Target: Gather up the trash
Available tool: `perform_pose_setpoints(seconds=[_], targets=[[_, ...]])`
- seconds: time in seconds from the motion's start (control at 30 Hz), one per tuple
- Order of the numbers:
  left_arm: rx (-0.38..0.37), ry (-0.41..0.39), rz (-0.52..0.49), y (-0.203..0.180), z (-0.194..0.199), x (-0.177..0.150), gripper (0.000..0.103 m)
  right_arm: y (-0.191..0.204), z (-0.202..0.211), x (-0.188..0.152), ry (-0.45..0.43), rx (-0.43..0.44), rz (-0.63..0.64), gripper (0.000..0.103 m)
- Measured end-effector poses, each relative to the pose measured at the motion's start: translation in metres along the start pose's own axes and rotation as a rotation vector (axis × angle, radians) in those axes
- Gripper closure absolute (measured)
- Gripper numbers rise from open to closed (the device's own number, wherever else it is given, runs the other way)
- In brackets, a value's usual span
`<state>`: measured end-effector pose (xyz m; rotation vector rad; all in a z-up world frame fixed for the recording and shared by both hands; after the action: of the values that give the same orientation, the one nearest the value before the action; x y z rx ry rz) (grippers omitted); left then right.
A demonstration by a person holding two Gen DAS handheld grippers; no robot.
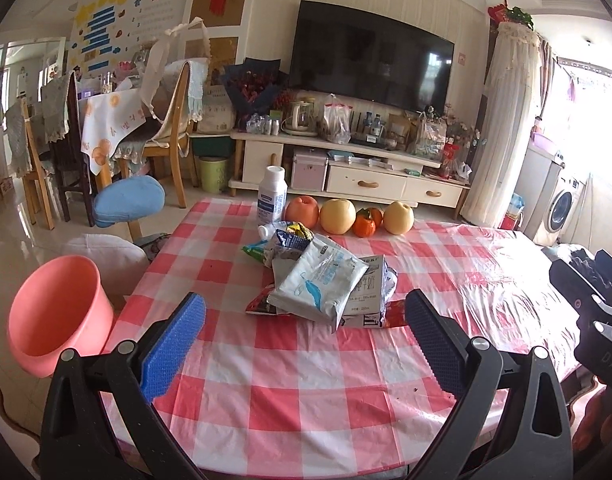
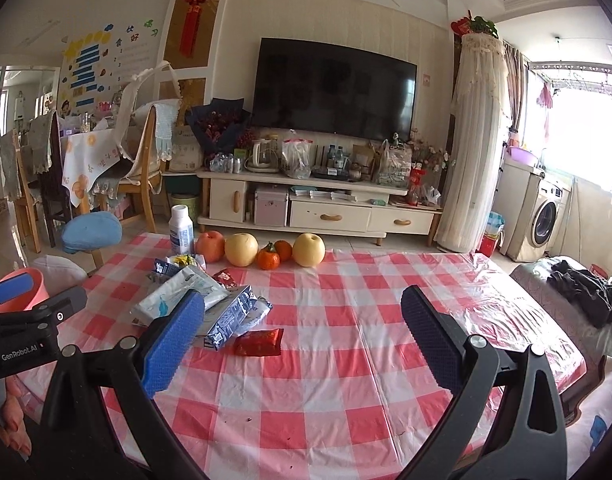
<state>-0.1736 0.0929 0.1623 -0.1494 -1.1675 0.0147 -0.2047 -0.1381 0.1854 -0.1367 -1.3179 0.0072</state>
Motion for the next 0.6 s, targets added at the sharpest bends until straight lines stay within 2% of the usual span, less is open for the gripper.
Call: perform_pose_setpoints(seconds=[0.6], targets=[[0.014, -0.003, -0.061, -0.0107, 0.0013, -0.0049, 0.005, 0.0027, 0.0017, -0.0092, 0.014, 0.009, -0.006, 0.004]])
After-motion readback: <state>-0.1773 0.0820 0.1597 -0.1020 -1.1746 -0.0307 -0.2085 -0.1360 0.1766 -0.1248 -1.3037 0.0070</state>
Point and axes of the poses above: each gripper's, at about its wrist camera, not at the fingertips, and z roughly against the way its jaws point, y to its left, x to its top, the point moved 2 cm from there along -z, roughly the way its jaws point, and after that the axes turned 8 degrees about -y, right-handed, at the moved point
